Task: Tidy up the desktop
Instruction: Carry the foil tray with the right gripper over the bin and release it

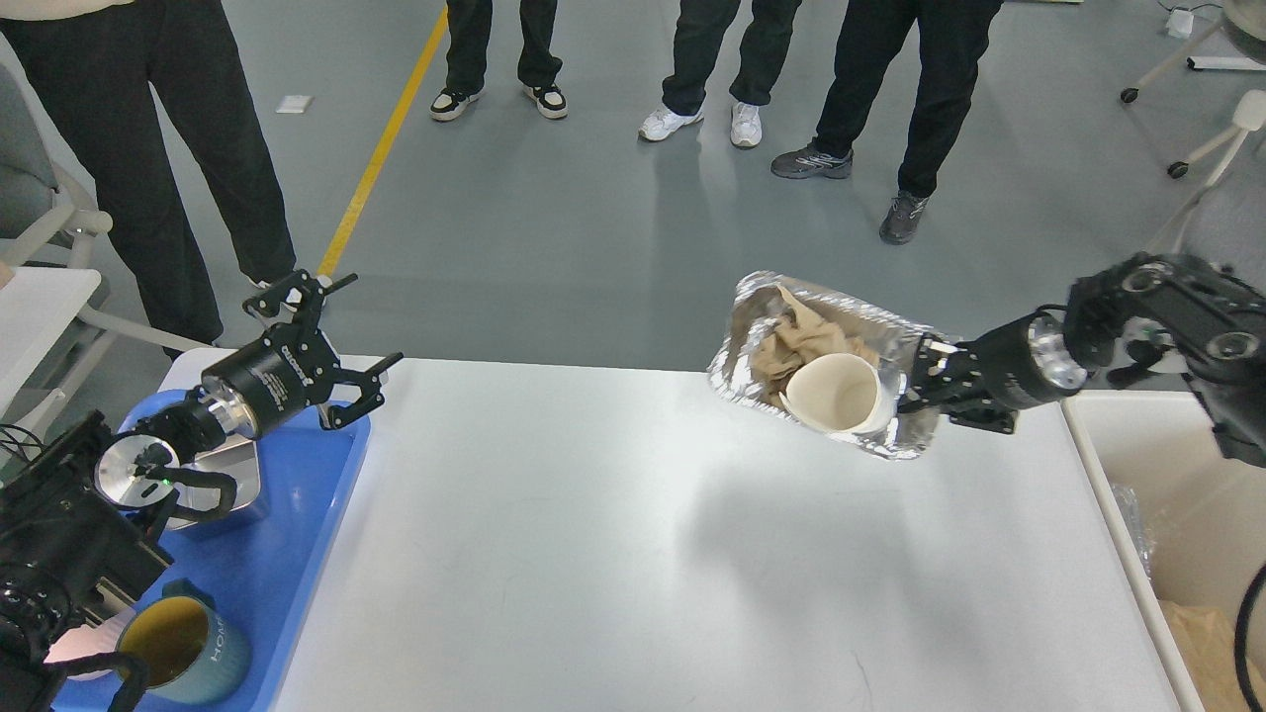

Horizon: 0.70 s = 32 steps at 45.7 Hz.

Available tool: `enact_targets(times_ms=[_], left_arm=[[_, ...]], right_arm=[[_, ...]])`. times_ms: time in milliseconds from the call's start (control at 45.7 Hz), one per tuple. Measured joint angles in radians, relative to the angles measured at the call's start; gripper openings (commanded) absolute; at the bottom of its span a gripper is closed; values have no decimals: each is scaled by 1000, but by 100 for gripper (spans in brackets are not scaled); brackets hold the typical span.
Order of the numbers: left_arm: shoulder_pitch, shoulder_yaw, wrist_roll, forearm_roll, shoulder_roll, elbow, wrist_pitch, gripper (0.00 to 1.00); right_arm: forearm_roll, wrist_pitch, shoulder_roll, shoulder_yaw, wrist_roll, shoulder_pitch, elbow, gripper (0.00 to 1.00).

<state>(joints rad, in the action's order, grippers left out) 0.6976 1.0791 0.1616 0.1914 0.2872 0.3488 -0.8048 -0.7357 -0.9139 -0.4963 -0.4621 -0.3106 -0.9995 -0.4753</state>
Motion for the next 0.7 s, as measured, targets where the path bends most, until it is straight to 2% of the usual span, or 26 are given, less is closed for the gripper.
enact_targets(times_ms=[110,263,438,701], left_arm=[[-12,25,-22,-10,-10,-3,-2,97],[-19,32,-26,-14,-12,-8,-24,97],[-29,34,-28,-27,-16,-8,-36,97],[-55,33,-28,-30,-5,-8,-45,97]], right_arm=[[2,62,-45,-163,17,92,61,0],[8,160,-91,-393,25,199,115,0],[27,202,-107,-562,46,265,198,0],[63,305,-115,-596,64,315,309,0]])
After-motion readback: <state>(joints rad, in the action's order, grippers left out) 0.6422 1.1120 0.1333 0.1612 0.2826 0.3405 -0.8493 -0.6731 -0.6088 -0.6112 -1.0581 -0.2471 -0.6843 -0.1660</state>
